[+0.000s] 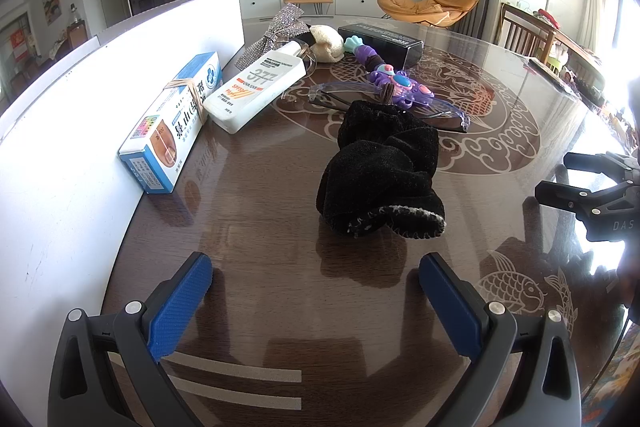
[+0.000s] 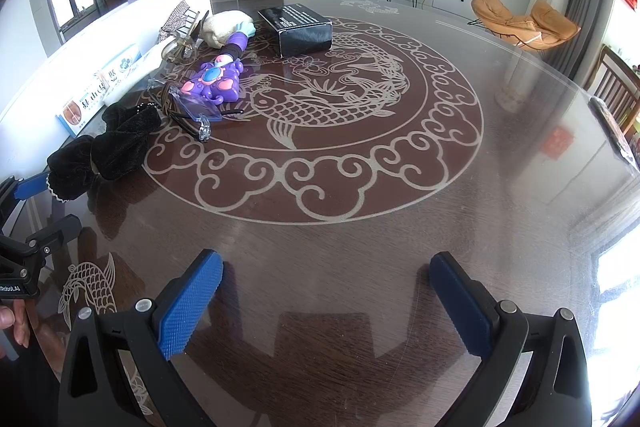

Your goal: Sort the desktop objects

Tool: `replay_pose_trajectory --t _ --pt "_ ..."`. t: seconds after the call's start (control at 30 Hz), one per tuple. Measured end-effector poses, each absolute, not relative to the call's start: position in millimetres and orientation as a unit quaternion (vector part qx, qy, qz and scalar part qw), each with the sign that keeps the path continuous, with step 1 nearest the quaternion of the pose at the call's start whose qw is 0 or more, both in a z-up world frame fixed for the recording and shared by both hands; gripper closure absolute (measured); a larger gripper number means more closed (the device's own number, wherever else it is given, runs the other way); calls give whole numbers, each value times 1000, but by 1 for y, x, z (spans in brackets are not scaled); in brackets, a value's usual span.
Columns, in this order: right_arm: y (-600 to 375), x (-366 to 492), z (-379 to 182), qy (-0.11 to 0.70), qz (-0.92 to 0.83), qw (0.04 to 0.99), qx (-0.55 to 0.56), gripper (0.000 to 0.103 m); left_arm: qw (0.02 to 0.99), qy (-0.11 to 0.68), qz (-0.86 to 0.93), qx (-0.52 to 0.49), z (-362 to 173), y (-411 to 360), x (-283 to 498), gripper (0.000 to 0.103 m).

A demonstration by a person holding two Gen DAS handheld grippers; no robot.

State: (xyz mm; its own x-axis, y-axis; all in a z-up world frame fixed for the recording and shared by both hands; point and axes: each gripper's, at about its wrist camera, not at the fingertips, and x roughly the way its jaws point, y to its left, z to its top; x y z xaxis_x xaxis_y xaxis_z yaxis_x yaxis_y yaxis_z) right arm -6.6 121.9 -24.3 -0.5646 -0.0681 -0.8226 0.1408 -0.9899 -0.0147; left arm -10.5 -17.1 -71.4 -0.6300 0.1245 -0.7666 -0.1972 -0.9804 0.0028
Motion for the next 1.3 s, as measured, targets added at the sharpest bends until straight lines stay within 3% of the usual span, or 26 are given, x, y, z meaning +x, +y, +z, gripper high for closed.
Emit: replay_pose_trajectory --t 1.3 --pt "122 -6 -23 57 -888 51 454 0 90 43 902 -420 -73 -17 -10 0"
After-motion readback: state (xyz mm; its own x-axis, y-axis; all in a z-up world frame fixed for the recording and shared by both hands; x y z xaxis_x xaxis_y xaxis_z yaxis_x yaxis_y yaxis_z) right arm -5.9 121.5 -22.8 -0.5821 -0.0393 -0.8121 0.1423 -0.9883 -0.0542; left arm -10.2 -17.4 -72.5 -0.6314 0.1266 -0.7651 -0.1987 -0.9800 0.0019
